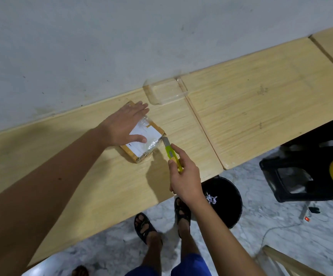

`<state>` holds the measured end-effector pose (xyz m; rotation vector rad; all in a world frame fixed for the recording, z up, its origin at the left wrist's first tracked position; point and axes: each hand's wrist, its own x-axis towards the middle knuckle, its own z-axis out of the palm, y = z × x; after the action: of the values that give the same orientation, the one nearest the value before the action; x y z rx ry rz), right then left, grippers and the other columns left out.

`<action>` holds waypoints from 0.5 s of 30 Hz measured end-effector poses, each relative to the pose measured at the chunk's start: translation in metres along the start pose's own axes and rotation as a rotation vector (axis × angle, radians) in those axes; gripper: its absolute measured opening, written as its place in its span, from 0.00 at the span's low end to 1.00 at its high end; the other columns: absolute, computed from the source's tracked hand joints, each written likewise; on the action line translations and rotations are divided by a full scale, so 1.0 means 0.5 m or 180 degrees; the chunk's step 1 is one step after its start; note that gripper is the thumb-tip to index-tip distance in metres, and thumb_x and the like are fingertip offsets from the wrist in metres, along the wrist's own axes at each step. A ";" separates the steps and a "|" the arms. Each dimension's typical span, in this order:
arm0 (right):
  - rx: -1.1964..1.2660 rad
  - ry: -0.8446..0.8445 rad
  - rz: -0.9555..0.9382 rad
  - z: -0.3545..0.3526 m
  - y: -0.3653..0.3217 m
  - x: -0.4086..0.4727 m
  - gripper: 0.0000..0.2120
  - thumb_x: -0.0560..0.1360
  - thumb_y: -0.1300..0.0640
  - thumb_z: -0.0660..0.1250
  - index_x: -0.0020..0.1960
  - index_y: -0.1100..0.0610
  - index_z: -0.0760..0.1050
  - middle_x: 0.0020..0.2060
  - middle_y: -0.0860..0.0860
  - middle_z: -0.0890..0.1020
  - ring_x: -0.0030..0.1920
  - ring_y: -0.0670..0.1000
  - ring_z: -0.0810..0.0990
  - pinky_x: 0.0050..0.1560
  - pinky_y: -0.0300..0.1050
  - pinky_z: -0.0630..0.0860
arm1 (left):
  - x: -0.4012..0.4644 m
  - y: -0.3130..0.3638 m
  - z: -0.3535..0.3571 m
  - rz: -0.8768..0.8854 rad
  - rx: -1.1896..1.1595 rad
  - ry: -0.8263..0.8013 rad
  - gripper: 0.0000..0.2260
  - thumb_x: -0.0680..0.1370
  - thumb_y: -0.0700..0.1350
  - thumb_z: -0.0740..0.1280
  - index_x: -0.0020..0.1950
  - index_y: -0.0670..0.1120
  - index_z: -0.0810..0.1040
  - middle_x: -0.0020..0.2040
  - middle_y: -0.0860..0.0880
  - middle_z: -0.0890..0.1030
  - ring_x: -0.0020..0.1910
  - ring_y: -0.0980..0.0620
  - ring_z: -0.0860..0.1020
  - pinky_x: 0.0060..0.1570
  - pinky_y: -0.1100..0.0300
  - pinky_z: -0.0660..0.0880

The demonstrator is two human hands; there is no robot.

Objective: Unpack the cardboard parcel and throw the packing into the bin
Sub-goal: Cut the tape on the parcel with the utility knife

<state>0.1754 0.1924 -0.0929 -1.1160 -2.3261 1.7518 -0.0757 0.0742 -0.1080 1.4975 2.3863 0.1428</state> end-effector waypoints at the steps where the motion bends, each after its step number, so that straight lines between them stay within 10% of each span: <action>1: 0.0005 -0.0008 0.0014 0.000 0.001 0.001 0.20 0.84 0.56 0.59 0.73 0.39 0.70 0.41 0.50 0.82 0.21 0.55 0.78 0.25 0.43 0.78 | 0.004 -0.002 0.000 -0.0007 -0.0010 -0.0029 0.46 0.75 0.68 0.67 0.83 0.44 0.55 0.84 0.47 0.54 0.84 0.52 0.47 0.80 0.58 0.39; 10: 0.0097 0.0083 0.0008 0.011 0.008 0.004 0.20 0.85 0.56 0.60 0.73 0.39 0.70 0.38 0.55 0.84 0.21 0.56 0.78 0.26 0.48 0.80 | -0.023 0.027 0.039 -0.0903 -0.0076 0.0796 0.44 0.67 0.78 0.61 0.67 0.44 0.77 0.63 0.47 0.80 0.65 0.44 0.75 0.72 0.52 0.64; 15: 0.0048 0.0184 -0.0070 0.009 -0.004 0.022 0.20 0.85 0.57 0.59 0.74 0.41 0.70 0.37 0.52 0.82 0.22 0.57 0.80 0.30 0.51 0.82 | -0.036 0.063 0.068 -0.1432 -0.0181 0.1071 0.41 0.68 0.77 0.64 0.63 0.43 0.77 0.57 0.45 0.79 0.60 0.42 0.73 0.69 0.48 0.68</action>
<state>0.1644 0.1944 -0.0969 -1.1188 -2.2794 1.7033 -0.0305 0.0692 -0.1286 0.9349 2.8898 0.3766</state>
